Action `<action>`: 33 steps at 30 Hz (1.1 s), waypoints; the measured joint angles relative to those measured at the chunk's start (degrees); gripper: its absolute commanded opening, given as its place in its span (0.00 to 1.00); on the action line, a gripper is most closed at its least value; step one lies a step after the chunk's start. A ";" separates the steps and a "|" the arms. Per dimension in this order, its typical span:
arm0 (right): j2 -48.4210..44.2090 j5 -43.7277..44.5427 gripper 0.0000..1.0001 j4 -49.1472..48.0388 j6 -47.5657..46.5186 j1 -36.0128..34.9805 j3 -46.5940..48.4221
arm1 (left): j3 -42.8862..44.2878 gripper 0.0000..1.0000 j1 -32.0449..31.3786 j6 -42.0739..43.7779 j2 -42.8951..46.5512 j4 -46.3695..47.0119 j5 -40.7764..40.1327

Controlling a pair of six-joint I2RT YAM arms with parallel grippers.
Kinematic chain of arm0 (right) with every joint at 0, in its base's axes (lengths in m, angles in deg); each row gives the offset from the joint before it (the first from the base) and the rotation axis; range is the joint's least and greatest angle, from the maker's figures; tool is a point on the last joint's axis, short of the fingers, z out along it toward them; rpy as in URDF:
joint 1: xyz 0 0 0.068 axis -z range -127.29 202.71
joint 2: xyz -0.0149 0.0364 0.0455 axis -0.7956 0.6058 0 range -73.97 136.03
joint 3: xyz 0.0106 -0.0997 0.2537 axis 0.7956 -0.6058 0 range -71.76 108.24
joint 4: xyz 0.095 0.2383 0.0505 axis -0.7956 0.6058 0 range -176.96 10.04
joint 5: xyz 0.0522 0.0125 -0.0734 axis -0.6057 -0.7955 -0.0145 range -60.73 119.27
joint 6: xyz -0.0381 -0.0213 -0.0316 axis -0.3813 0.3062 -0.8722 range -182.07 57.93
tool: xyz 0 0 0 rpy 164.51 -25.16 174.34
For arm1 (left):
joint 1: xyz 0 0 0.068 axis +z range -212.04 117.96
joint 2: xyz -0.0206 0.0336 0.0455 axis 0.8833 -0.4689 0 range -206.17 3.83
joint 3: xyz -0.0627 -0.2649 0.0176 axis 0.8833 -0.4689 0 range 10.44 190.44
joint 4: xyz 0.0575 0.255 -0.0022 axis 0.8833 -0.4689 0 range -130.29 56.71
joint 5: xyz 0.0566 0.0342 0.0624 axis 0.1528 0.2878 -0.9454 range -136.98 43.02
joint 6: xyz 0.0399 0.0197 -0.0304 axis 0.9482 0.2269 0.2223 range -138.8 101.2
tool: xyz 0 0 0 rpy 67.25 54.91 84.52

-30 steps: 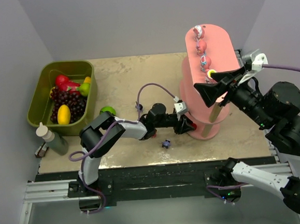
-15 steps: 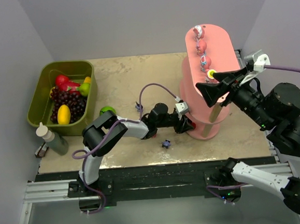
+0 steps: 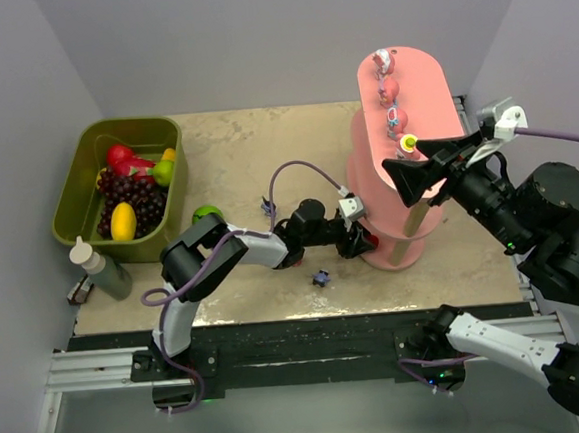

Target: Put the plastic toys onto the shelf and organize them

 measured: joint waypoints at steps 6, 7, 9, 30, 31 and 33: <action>-1.27 0.48 0.75 0.11 -0.13 0.00 0.00 | 0.00 0.68 0.00 0.09 -0.55 -0.07 0.04; -1.49 0.48 0.75 0.11 -0.13 0.00 0.00 | 0.00 0.68 0.00 0.09 -0.55 0.00 0.02; -1.64 0.48 0.76 0.13 -0.13 0.00 0.00 | 0.00 0.70 0.00 0.07 -0.52 0.26 0.02; -1.57 -5.42 0.75 -2.82 0.35 -0.02 -0.57 | -17.35 0.91 -0.13 -2.32 22.49 0.20 -9.66; -1.66 -5.95 0.75 -3.76 0.33 -0.02 -0.79 | -17.86 0.96 -0.15 -2.78 24.92 -1.03 -11.54; -1.92 -7.15 0.75 -5.33 0.02 0.00 -1.07 | -18.82 1.00 -0.17 -3.76 29.75 -3.91 -15.89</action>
